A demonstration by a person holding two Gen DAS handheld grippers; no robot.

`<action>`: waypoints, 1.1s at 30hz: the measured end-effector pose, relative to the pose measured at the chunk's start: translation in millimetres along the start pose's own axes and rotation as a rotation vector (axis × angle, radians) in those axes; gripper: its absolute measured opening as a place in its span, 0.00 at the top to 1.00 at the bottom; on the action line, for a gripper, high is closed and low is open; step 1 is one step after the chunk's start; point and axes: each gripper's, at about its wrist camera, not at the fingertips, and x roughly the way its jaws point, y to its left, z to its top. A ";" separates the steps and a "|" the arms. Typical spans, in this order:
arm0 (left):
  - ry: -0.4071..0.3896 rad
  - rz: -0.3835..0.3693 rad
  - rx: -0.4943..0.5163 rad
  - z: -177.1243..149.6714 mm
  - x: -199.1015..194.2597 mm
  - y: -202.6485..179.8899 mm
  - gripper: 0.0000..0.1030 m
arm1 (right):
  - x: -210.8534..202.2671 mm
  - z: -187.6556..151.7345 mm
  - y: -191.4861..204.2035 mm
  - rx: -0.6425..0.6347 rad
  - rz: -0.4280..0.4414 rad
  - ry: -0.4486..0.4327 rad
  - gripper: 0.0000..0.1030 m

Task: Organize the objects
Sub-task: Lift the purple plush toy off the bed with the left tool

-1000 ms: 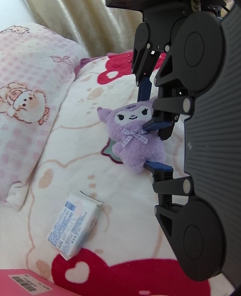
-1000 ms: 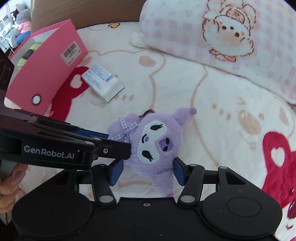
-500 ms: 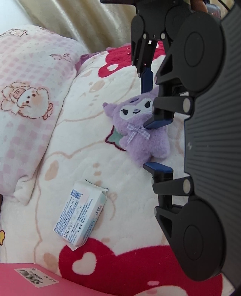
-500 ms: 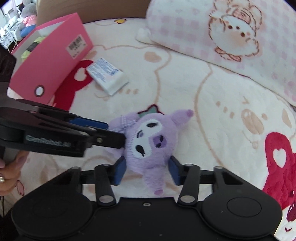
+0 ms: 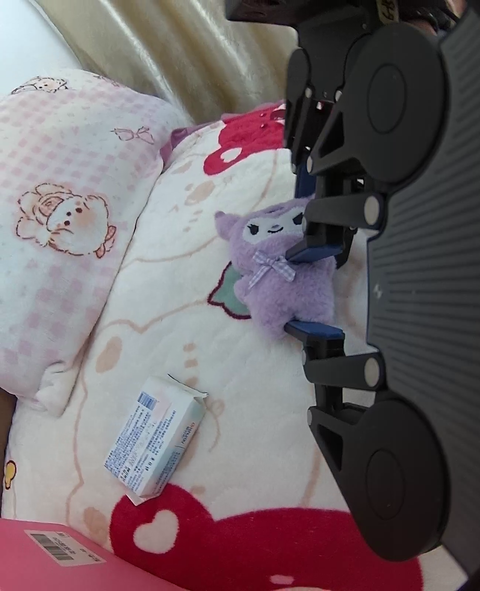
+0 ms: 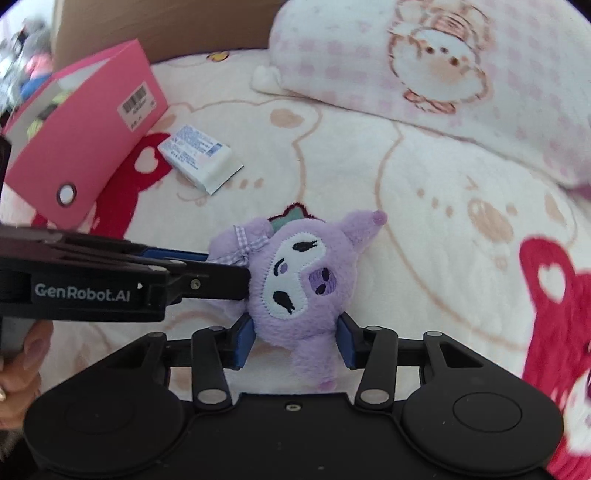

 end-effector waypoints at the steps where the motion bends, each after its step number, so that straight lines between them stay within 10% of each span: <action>1: 0.008 0.003 0.005 -0.6 -1.8 -0.6 0.68 | -0.9 -1.9 0.1 0.022 0.005 -0.001 0.49; 33: 0.184 0.109 0.066 -29.5 -136.4 0.8 0.68 | -74.3 -26.3 122.0 -0.125 0.035 0.035 0.49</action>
